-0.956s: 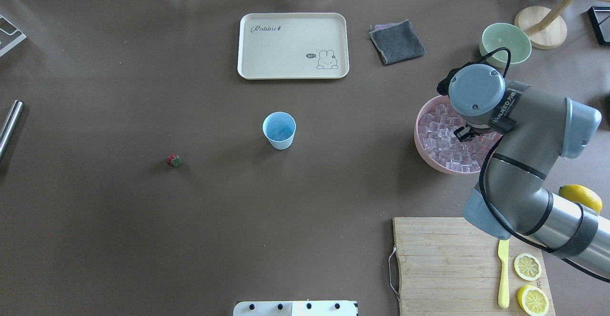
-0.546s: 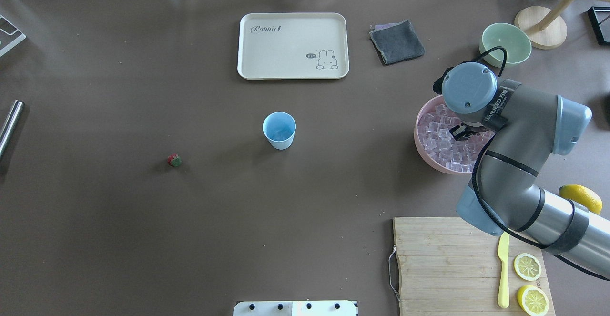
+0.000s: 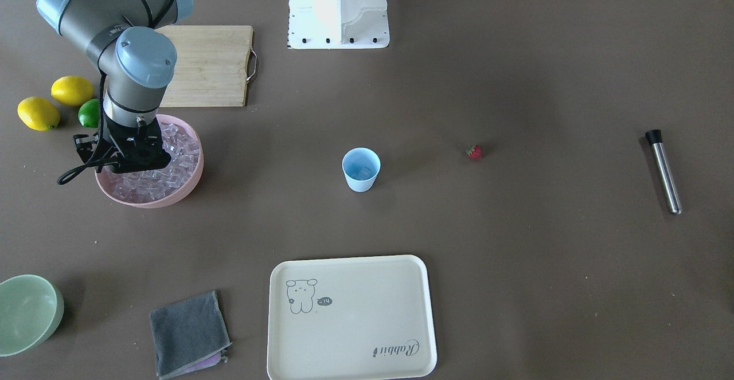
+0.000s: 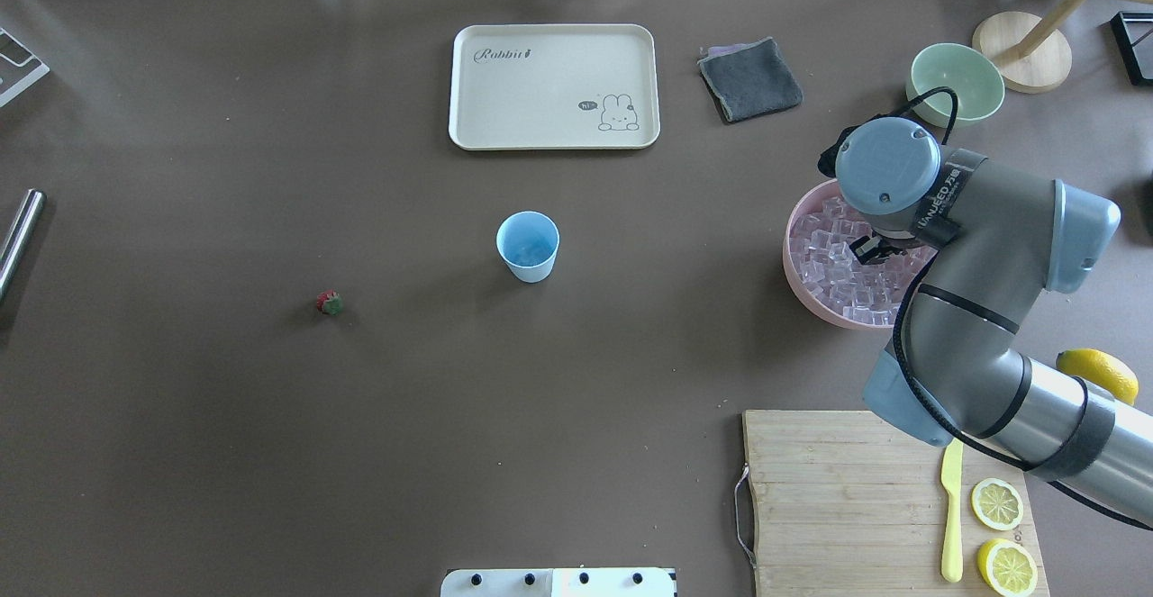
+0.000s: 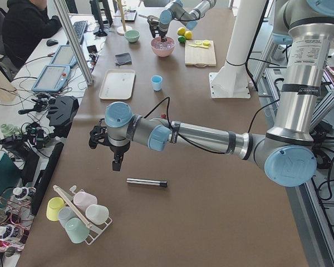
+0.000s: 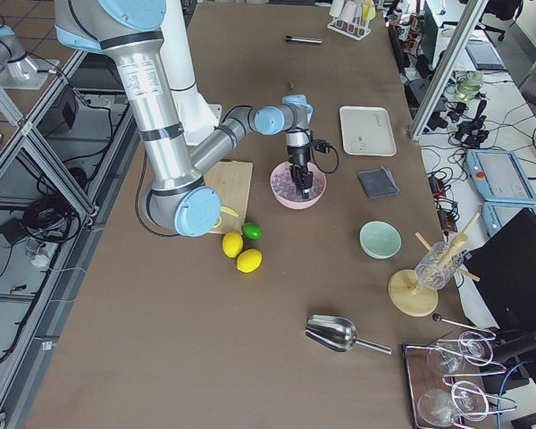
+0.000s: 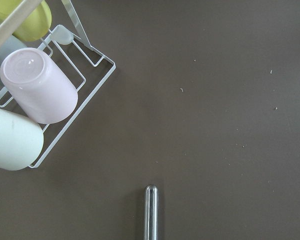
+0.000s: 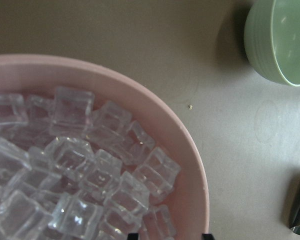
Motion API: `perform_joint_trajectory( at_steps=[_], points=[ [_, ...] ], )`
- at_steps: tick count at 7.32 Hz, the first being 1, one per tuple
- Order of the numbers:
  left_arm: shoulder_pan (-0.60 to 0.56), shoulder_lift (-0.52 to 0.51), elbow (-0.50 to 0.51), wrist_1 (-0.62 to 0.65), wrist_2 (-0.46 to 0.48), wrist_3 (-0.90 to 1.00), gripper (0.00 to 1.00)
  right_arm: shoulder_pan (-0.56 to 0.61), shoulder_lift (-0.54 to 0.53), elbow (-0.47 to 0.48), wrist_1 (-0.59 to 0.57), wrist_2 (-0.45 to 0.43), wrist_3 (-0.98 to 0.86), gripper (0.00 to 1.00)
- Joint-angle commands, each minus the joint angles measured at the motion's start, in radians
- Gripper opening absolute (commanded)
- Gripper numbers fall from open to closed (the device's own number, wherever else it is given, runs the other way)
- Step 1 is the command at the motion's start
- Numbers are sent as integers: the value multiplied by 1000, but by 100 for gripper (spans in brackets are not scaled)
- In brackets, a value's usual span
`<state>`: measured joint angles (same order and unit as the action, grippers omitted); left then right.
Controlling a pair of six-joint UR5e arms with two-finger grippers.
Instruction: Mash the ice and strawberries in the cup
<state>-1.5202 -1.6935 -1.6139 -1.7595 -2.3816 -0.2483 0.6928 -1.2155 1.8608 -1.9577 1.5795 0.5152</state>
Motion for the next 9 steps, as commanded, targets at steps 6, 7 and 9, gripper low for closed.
perform_joint_trajectory(
  at_steps=[6, 7, 9],
  points=[
    [2, 0, 0, 0, -1, -2, 98, 63, 2, -80, 294, 214, 135, 99],
    [2, 2, 0, 0, -1, -2, 98, 63, -1, -97, 318, 217, 140, 99],
    [2, 2, 0, 0, -1, -2, 98, 63, -2, -98, 318, 215, 141, 93]
  ],
)
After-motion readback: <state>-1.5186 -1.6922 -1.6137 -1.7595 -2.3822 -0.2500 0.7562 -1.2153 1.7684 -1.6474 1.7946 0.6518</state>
